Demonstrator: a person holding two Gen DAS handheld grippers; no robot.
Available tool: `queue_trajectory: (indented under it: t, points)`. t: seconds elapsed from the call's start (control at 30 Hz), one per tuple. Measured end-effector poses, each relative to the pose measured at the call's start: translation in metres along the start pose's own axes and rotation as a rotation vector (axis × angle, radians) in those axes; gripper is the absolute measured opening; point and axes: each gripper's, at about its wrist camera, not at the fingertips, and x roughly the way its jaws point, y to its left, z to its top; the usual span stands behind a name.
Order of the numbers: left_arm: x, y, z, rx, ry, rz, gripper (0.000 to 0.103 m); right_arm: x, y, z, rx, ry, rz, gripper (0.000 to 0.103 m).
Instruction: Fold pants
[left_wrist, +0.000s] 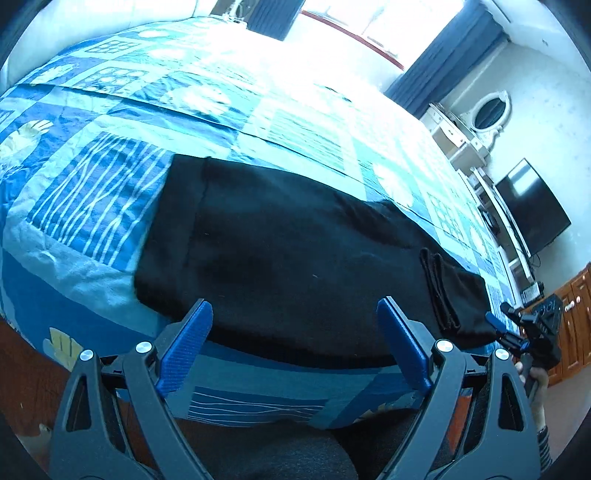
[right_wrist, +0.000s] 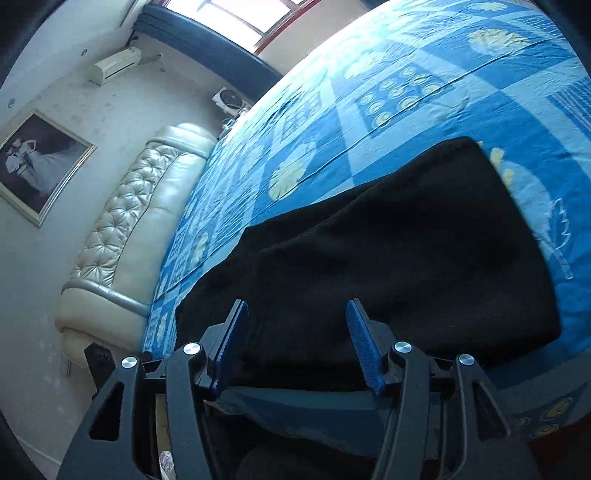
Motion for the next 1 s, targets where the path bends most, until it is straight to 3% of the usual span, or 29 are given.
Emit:
queue_trajectory:
  t: [0.17,0.23,0.33,0.57,0.73,0.83,1.0]
  points:
    - [-0.001,0.073,0.014,-0.24,-0.011,-0.078,0.09,0.064,0.025,-0.019,-0.003,0.118,0.104,0.056]
    - [0.005,0.098,0.02,-0.319,-0.004,-0.139,0.09,0.078,0.022,-0.027,0.022,0.131,0.044,0.056]
    - [0.016,0.121,0.029,-0.371,0.01,-0.2,0.09,0.076,0.022,-0.031,0.023,0.116,0.032,0.056]
    - [0.054,0.133,0.047,-0.339,0.124,-0.349,0.09,0.073,0.019,-0.034,0.053,0.091,0.05,0.057]
    - [0.073,0.132,0.055,-0.286,0.168,-0.439,0.088,0.073,0.026,-0.037,0.037,0.072,0.057,0.067]
    - [0.08,0.13,0.06,-0.231,0.204,-0.453,0.073,0.077,0.035,-0.038,0.02,0.064,0.047,0.078]
    - [0.085,0.123,0.063,-0.161,0.238,-0.412,0.052,0.078,0.035,-0.037,0.03,0.041,0.035,0.083]
